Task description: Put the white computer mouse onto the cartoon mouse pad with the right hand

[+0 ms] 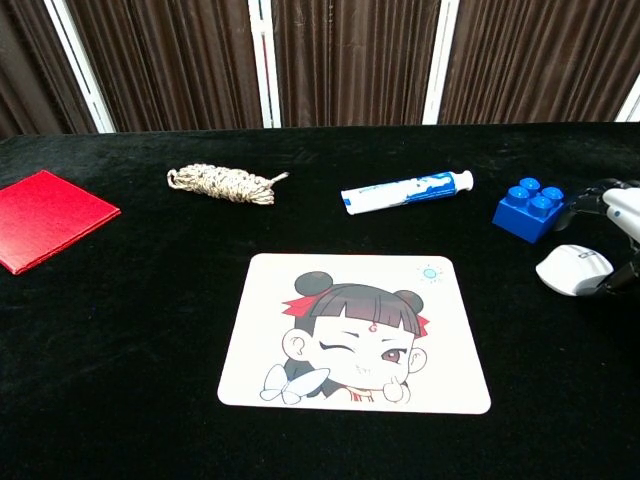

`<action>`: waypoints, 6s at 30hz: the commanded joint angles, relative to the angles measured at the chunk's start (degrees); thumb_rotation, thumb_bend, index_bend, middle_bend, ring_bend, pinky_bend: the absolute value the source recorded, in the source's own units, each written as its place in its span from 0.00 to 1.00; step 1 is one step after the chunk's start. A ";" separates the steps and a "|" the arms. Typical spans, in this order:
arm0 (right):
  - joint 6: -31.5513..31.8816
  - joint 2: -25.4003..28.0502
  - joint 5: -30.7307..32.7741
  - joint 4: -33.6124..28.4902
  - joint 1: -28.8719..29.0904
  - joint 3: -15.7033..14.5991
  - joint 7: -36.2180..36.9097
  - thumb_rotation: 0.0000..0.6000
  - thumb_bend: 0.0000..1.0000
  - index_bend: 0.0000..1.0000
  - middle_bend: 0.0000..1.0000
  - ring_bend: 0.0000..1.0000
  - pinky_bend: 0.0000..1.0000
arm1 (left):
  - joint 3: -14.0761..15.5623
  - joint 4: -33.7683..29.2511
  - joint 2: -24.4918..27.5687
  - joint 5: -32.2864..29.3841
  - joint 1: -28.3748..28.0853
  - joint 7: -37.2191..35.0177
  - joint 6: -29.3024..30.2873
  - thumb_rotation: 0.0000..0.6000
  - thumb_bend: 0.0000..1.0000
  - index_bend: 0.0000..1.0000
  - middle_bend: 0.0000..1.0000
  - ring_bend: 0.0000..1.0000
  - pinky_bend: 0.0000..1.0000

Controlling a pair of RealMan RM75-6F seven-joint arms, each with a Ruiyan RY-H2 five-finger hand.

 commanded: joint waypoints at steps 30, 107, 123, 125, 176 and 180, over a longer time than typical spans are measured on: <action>-2.21 -3.10 1.13 3.88 1.36 -0.46 -0.90 1.00 0.03 0.45 0.30 0.01 0.00 | -0.10 0.21 -0.13 -0.31 -0.18 -0.13 -0.29 1.00 0.17 0.00 0.00 0.00 0.00; 17.27 -14.07 -40.67 26.21 18.92 -13.21 9.08 1.00 0.07 0.68 0.64 0.47 0.57 | -3.30 -0.19 1.84 -5.23 0.05 -4.16 0.06 1.00 0.17 0.00 0.00 0.00 0.00; 17.29 -17.58 -41.29 32.10 19.58 -16.61 9.29 1.00 0.07 0.68 0.64 0.47 0.51 | -3.37 -0.73 2.03 -5.16 0.18 -3.85 0.51 1.00 0.17 0.00 0.00 0.00 0.00; 17.38 -17.72 -41.21 32.41 19.57 -16.70 8.97 1.00 0.07 0.68 0.64 0.47 0.51 | -3.34 -0.70 2.02 -5.16 0.17 -3.83 0.44 1.00 0.17 0.00 0.00 0.00 0.00; 19.50 7.66 -28.29 2.70 3.67 -15.39 -6.61 1.00 0.03 0.27 0.00 0.00 0.00 | -2.31 -2.79 2.31 -2.19 0.71 -3.29 2.03 1.00 0.17 0.00 0.00 0.00 0.00; 21.03 8.09 -25.77 3.40 1.29 -14.17 -3.63 1.00 0.03 0.25 0.00 0.00 0.00 | -2.11 -2.70 2.11 -1.97 0.66 -2.83 1.92 1.00 0.17 0.00 0.00 0.00 0.00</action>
